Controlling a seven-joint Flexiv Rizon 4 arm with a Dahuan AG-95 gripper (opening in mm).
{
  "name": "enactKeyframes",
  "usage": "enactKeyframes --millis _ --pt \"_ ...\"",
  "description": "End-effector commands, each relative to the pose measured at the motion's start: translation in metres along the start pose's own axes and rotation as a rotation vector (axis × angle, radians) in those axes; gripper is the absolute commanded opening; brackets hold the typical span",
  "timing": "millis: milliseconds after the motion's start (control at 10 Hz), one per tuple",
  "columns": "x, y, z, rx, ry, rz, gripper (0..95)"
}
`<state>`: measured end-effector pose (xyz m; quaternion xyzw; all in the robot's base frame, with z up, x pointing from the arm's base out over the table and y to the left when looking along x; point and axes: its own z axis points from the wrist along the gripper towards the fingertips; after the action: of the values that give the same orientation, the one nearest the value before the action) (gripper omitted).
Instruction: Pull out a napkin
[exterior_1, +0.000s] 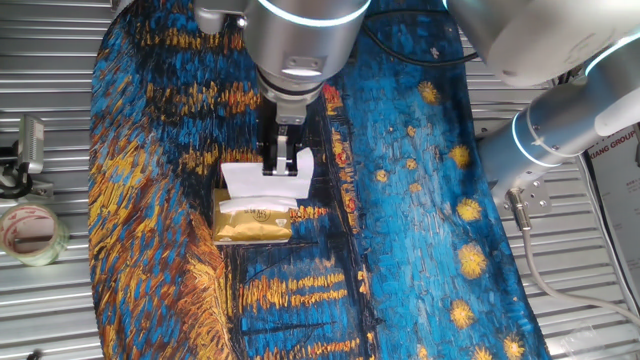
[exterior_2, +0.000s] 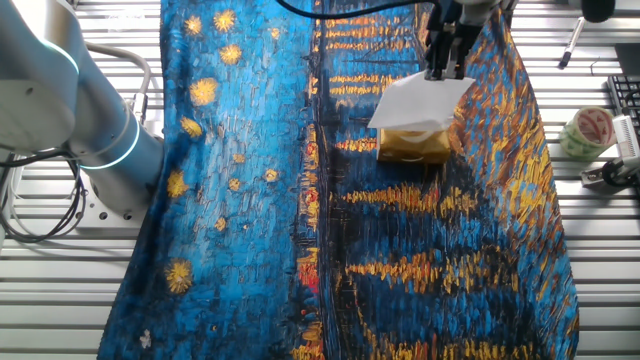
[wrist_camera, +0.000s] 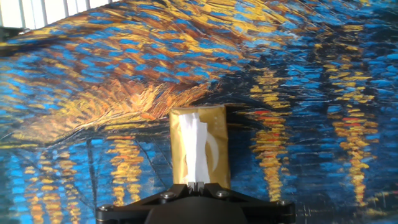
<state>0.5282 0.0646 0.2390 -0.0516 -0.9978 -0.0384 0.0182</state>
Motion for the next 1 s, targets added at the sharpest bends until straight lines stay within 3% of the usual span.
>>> enactKeyframes --millis 100,1000 --pt "0.002 -0.002 -0.002 -0.007 0.006 0.001 0.0" --pt "0.013 -0.022 -0.002 -0.037 0.001 -0.036 0.0"
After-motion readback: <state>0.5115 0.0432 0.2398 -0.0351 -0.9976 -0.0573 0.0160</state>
